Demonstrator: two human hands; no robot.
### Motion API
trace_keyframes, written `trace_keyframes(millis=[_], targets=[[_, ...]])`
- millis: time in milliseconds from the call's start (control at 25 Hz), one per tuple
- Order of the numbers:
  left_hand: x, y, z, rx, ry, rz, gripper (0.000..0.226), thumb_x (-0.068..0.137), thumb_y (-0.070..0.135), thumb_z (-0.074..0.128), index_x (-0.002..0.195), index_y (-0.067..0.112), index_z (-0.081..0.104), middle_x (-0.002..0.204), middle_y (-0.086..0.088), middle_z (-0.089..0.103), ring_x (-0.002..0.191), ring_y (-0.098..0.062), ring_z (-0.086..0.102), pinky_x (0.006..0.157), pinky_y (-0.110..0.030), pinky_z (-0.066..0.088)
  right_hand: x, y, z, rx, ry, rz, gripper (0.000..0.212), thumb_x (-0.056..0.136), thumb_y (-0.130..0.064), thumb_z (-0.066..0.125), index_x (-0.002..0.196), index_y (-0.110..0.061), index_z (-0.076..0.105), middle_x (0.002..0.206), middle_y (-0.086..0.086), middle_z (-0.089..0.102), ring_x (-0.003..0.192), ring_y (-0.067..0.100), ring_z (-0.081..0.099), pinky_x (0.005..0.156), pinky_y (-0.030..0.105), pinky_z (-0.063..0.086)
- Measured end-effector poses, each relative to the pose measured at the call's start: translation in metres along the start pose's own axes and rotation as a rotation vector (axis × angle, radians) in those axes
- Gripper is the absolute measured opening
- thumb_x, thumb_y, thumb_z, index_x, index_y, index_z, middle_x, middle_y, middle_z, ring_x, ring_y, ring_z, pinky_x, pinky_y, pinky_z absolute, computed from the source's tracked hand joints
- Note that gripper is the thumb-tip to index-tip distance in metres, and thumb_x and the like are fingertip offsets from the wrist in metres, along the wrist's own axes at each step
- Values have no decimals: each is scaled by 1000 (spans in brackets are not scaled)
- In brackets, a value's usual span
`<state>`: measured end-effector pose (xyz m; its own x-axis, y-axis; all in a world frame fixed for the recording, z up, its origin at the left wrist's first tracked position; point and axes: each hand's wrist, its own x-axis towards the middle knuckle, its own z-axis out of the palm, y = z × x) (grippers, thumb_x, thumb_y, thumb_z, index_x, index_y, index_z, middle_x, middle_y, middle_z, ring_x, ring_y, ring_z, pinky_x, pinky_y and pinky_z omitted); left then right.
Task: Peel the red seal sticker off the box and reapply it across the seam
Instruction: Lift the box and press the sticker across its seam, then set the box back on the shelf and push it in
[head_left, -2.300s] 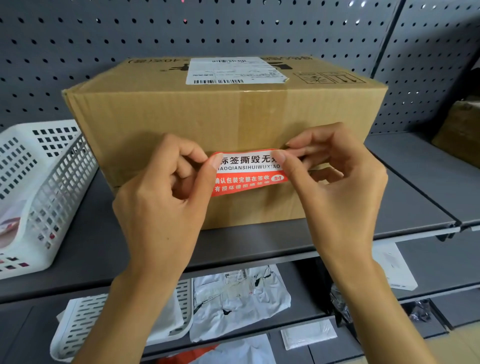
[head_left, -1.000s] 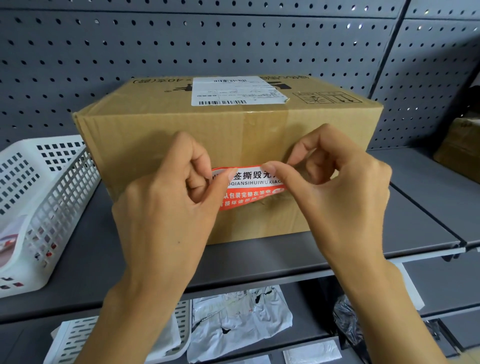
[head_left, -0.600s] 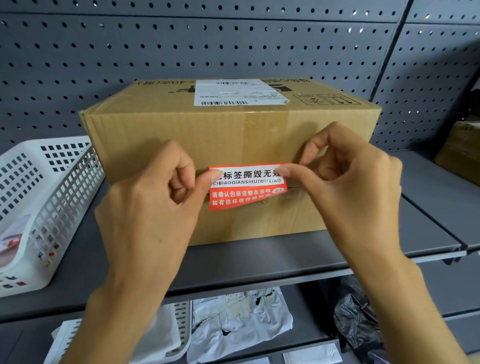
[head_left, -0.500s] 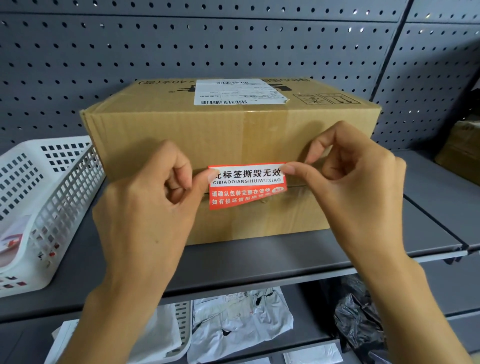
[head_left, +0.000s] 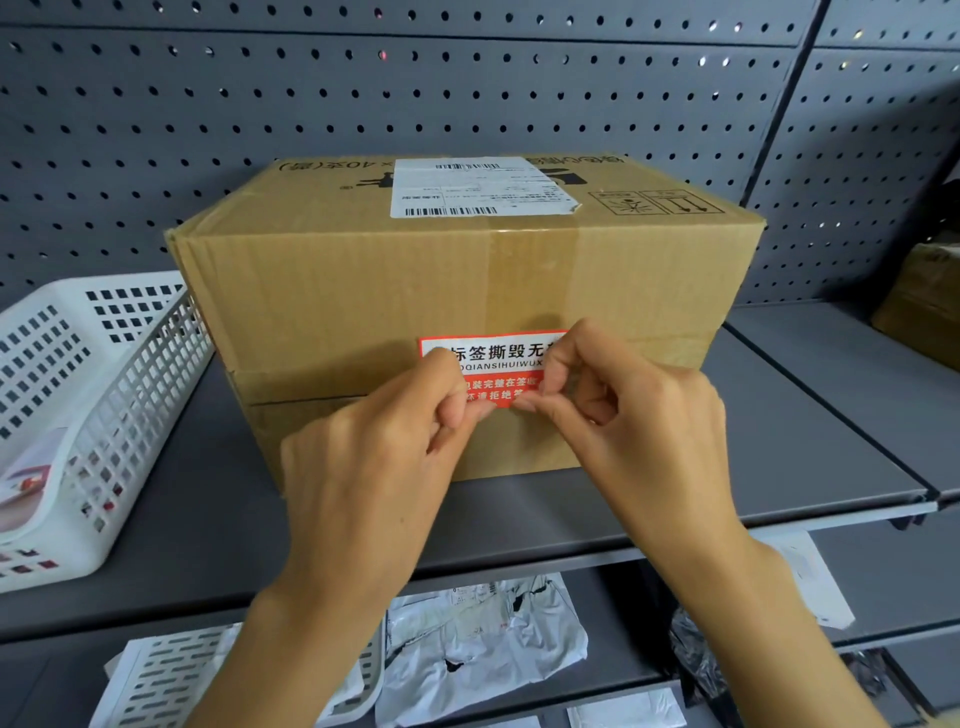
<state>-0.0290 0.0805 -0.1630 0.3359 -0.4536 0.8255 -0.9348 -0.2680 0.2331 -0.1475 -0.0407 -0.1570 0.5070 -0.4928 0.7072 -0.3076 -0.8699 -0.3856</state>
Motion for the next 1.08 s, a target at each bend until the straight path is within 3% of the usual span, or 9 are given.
trace_keyframes(millis=[200,280,440,560,640,720,800,960,1080], targets=[[-6,-2,-3,-44,-29,-12,38,85,40,69,67,14,50,53,8,31,45,-14,32,34,-28,39,-12,0,4,99,-3,23,24,82,-41,76,82,-26,58,47,-12,34,48,15,37,44,31,43],[-3,1,-4,-89,-97,-75,28,84,39,68,74,21,49,51,7,41,42,-14,41,39,-28,42,-13,-10,4,248,-78,55,21,85,-46,70,86,-26,62,52,-7,49,49,15,49,46,34,46],[1,-3,-12,-60,-165,-133,18,83,41,69,84,29,56,61,15,55,47,-6,53,42,-23,43,-12,-5,2,325,-175,145,10,94,-38,63,90,-29,68,76,-13,72,70,11,70,55,20,46],[0,-18,-23,-57,-24,-145,16,87,39,71,83,25,64,72,13,54,61,-11,54,51,-32,48,-17,8,-4,342,-49,235,8,96,-32,63,90,-32,68,82,-12,75,76,11,71,59,32,52],[-1,-26,-27,-27,167,-121,20,86,36,73,94,19,69,99,0,55,91,-26,56,77,-49,50,-19,9,-5,316,190,224,6,95,-27,66,99,-31,64,97,-14,71,92,12,66,75,39,53],[1,-30,-25,-79,275,-177,44,84,37,75,119,16,59,134,-13,45,128,-35,44,105,-57,39,-17,12,-3,319,384,257,33,95,-25,66,125,-26,52,131,-10,56,125,14,52,104,42,44],[5,-30,-22,-226,227,-229,65,86,31,73,138,10,42,150,-23,26,146,-31,26,122,-44,25,-11,13,-1,521,351,365,57,98,-27,61,148,-20,34,153,-7,41,143,9,39,120,43,33],[7,-19,-15,-418,83,-324,82,88,36,65,154,22,19,161,-13,12,151,-2,14,116,-6,16,-7,10,3,685,230,418,73,95,-35,59,156,-26,19,154,-5,44,139,13,49,116,48,40],[16,-9,-19,-417,133,-347,92,81,50,69,154,26,19,161,-7,13,153,-15,15,124,-27,20,-1,-2,2,626,308,438,97,80,-52,70,156,-26,16,158,-6,34,147,13,37,121,46,31]])
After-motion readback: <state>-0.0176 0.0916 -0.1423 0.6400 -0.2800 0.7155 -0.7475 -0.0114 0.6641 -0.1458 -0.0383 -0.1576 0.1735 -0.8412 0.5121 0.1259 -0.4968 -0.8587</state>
